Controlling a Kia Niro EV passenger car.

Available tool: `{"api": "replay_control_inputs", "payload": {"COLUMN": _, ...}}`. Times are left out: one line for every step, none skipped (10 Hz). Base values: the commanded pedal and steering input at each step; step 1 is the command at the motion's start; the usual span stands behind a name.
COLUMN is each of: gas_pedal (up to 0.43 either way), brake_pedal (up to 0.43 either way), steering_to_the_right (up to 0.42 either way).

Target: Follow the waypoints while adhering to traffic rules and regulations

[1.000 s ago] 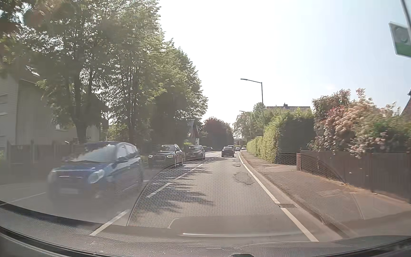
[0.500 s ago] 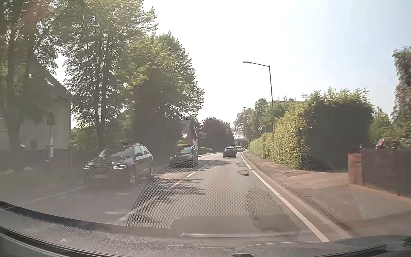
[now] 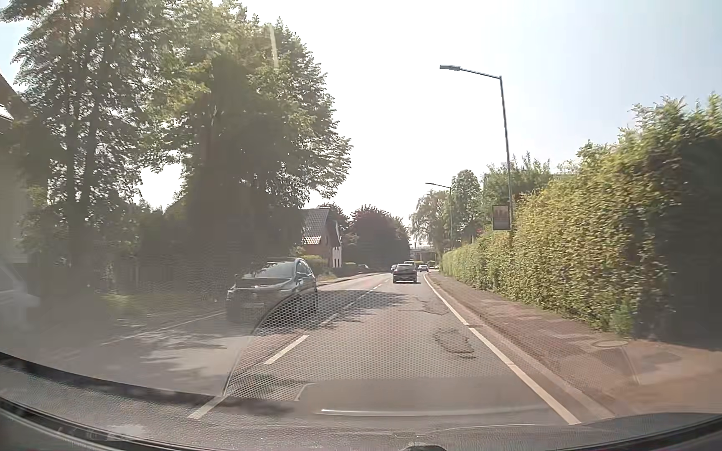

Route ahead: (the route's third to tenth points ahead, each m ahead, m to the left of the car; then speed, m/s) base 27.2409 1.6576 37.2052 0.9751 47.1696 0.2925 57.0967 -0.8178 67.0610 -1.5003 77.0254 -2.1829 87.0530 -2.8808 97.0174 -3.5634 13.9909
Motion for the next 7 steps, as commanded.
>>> {"api": "replay_control_inputs", "payload": {"gas_pedal": 0.169, "brake_pedal": 0.0, "steering_to_the_right": 0.005}}
{"api": "replay_control_inputs", "payload": {"gas_pedal": 0.169, "brake_pedal": 0.0, "steering_to_the_right": 0.005}}
{"api": "replay_control_inputs", "payload": {"gas_pedal": 0.169, "brake_pedal": 0.0, "steering_to_the_right": 0.005}}
{"api": "replay_control_inputs", "payload": {"gas_pedal": 0.177, "brake_pedal": 0.0, "steering_to_the_right": 0.005}}
{"api": "replay_control_inputs", "payload": {"gas_pedal": 0.177, "brake_pedal": 0.0, "steering_to_the_right": 0.005}}
{"api": "replay_control_inputs", "payload": {"gas_pedal": 0.177, "brake_pedal": 0.0, "steering_to_the_right": 0.006}}
{"api": "replay_control_inputs", "payload": {"gas_pedal": 0.177, "brake_pedal": 0.0, "steering_to_the_right": 0.008}}
